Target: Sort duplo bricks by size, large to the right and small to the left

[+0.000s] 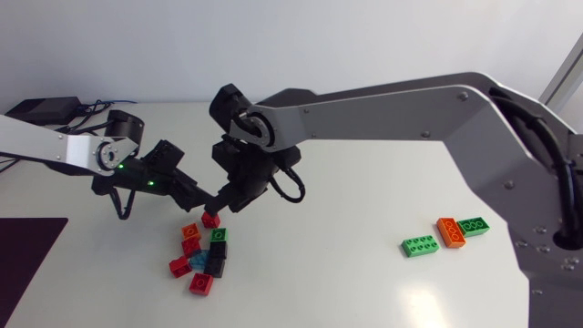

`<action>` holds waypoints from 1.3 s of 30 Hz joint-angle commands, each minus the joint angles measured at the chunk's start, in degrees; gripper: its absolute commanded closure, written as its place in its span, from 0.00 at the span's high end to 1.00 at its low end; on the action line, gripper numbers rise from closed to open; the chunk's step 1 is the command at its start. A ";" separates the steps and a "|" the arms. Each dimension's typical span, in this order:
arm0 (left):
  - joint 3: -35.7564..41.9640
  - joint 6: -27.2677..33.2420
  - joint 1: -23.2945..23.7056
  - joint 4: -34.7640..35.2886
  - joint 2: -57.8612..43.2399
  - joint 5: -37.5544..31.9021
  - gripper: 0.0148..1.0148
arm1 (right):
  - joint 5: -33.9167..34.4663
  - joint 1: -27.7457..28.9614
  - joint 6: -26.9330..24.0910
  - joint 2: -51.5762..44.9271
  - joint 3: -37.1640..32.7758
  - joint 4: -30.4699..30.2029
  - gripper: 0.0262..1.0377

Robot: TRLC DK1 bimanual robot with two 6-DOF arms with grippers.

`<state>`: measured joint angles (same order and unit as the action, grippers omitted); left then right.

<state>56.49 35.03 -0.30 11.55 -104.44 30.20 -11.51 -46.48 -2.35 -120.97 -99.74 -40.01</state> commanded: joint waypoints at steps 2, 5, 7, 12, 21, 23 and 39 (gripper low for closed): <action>2.49 -4.09 -3.04 -1.00 -4.19 -0.58 0.94 | 0.87 3.24 0.68 3.81 5.35 0.90 0.15; 2.22 -3.65 -4.63 -0.48 -5.33 -2.16 0.94 | 0.87 7.46 0.33 8.47 10.45 2.22 0.15; 0.82 -2.68 -4.89 0.14 -5.07 -2.86 0.94 | 0.87 10.97 -0.46 12.51 15.02 3.62 0.15; -2.96 0.31 -3.48 1.90 -2.87 -3.92 0.94 | 0.70 19.58 -3.45 19.89 26.00 6.70 0.15; -4.99 1.19 -1.81 5.32 2.49 -3.83 0.94 | 0.70 27.49 -7.76 23.85 42.88 13.73 0.15; -4.37 0.13 -1.64 6.29 5.21 -3.74 0.94 | 0.70 27.49 -7.67 24.73 45.78 14.78 0.15; -5.95 -5.23 -1.73 11.74 30.18 -5.67 0.97 | 2.02 40.77 -15.40 30.35 58.52 16.63 0.15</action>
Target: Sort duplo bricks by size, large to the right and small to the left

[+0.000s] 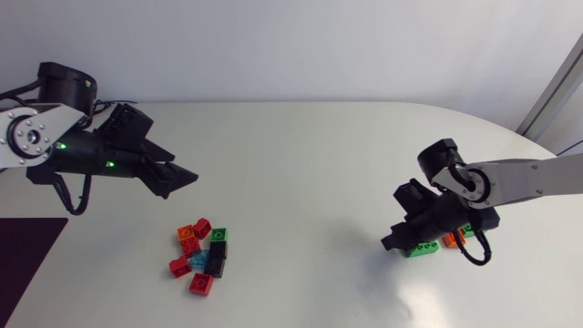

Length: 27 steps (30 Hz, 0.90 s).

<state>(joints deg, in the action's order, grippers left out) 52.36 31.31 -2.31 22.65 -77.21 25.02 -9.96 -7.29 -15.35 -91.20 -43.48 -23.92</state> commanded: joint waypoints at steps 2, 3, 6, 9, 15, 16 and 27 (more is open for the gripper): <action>-2.44 -1.69 0.37 0.81 5.14 -1.37 0.97 | 1.25 3.95 -4.07 0.58 2.79 0.90 0.15; -2.79 -1.78 0.37 0.81 6.19 -1.46 0.97 | 1.61 5.09 -5.04 0.58 2.88 1.07 0.15; -3.49 -2.04 0.46 1.08 8.65 -1.72 0.97 | 2.92 8.43 -7.41 0.41 2.53 1.95 0.15; -4.28 -2.04 0.46 1.08 11.03 -2.43 0.97 | 1.96 9.66 -8.82 1.99 1.91 0.72 0.15; -4.99 -3.54 1.16 1.08 15.86 -3.04 0.97 | -2.17 12.91 -9.61 12.54 -1.87 -4.47 0.15; -5.16 -3.62 1.16 0.99 16.83 -3.39 0.97 | -2.17 14.58 -10.22 13.15 -2.57 -4.64 0.15; -11.66 -5.47 2.31 -2.53 32.39 -8.84 0.97 | 1.96 37.70 -18.04 2.34 -2.83 10.74 0.15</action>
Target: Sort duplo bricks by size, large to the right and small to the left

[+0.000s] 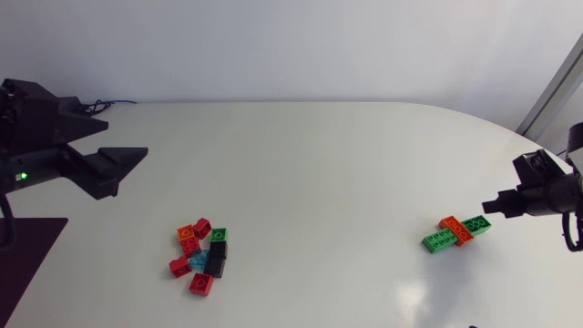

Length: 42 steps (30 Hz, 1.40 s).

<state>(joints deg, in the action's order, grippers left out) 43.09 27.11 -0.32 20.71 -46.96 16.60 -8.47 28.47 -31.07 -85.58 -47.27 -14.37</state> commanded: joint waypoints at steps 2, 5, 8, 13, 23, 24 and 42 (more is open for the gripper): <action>-3.19 -1.27 0.40 -0.58 3.98 -1.04 0.97 | 1.61 3.61 -3.03 -5.65 1.47 4.09 0.15; -4.07 -1.27 0.32 -0.41 6.18 -2.01 0.97 | 2.32 4.49 -3.47 -9.08 2.09 6.99 0.15; -4.42 -1.54 0.32 0.56 7.58 -2.19 0.97 | 2.32 3.61 -3.47 -10.84 3.41 8.48 0.15; -5.74 -1.89 0.58 1.79 11.80 -2.63 0.97 | 2.05 -0.61 -1.89 -10.75 6.31 9.27 0.15; -6.00 -1.63 2.78 4.87 17.43 -2.98 0.97 | 1.79 -5.70 -0.22 -3.72 9.65 8.31 0.15; -5.83 -1.71 3.04 5.22 18.04 -3.07 0.97 | 1.79 -4.74 -0.66 -1.52 9.65 7.25 0.15; -5.03 -2.50 3.92 9.00 24.55 -4.30 0.97 | -0.14 4.84 -1.54 -14.53 -3.80 10.68 0.15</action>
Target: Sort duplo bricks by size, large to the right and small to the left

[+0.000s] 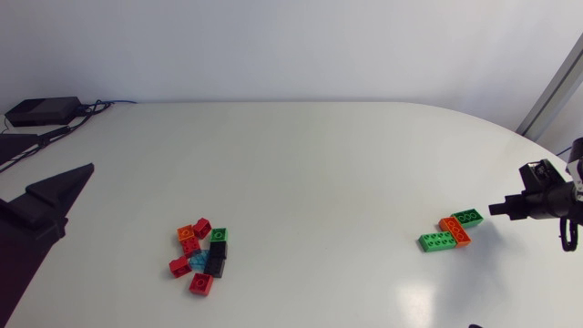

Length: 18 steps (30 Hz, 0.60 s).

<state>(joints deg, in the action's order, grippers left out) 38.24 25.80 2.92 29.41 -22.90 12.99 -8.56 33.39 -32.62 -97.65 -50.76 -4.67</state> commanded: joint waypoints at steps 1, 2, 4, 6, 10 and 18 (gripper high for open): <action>-0.36 -1.19 0.69 0.30 0.57 -0.69 0.97 | -0.06 -0.43 0.01 -3.16 -0.21 1.15 0.15; -0.53 -1.10 0.69 0.30 0.57 -0.69 0.97 | -0.06 -0.87 0.01 -3.60 0.05 1.59 0.15; -0.89 -1.10 0.69 0.12 0.83 -0.69 0.97 | -0.06 -1.75 0.10 -4.04 1.02 1.85 0.15; -0.97 -1.10 0.69 0.12 1.01 -0.60 0.97 | -0.14 -3.15 0.10 -3.78 2.86 2.56 0.15; -1.15 -1.19 0.69 0.12 1.27 -0.60 0.97 | -0.32 -6.05 0.10 -2.64 7.17 4.05 0.15; -1.15 -1.02 0.86 0.30 1.89 -0.78 0.97 | -0.76 -8.43 0.10 2.20 11.21 3.52 0.15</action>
<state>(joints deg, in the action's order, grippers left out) 38.13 25.80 3.18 29.65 -21.37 12.78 -8.99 25.43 -32.60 -97.12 -41.47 -0.10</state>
